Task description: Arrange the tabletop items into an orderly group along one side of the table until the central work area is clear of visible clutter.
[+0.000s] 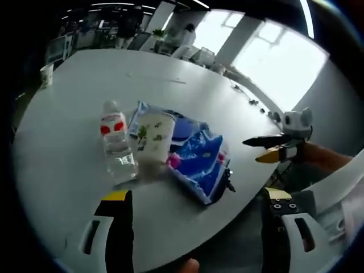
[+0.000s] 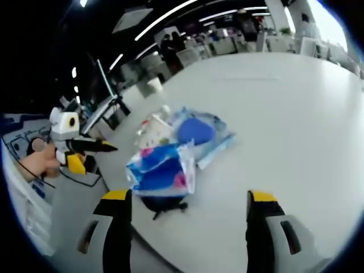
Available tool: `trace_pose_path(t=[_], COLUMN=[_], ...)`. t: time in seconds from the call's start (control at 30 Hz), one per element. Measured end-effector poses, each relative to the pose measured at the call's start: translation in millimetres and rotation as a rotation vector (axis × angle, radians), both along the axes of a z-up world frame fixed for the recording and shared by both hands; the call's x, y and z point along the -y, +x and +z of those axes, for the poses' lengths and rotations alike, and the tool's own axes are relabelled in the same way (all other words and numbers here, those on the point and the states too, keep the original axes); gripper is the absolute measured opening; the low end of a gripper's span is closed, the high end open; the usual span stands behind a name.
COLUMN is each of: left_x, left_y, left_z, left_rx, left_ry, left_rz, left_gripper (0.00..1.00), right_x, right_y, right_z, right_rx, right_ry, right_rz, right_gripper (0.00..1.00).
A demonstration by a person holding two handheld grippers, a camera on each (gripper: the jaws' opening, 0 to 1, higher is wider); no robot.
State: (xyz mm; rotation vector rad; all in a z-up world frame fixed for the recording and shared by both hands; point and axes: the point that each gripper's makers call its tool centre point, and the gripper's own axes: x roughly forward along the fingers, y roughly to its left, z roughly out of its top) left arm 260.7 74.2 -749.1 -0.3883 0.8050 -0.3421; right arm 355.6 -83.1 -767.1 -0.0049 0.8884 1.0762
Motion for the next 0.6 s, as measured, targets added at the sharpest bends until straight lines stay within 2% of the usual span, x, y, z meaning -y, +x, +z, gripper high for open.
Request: trace_pose_path(t=[0.3, 0.6], left_x=[11.4, 13.1], left_y=[8.2, 21.1], left_z=[-1.9, -1.2], left_rx=[-0.003, 0.010], left_ry=[-0.016, -0.068], left_rz=[-0.020, 0.040], left_gripper=[0.91, 0.90], right_x=[-4.1, -11.8], right_y=[2.4, 5.9], right_z=[-0.3, 0.4], right_rx=[0.002, -0.002], right_ry=[0.000, 0.009], right_rz=[0.014, 0.015], right_gripper=[0.79, 0.77])
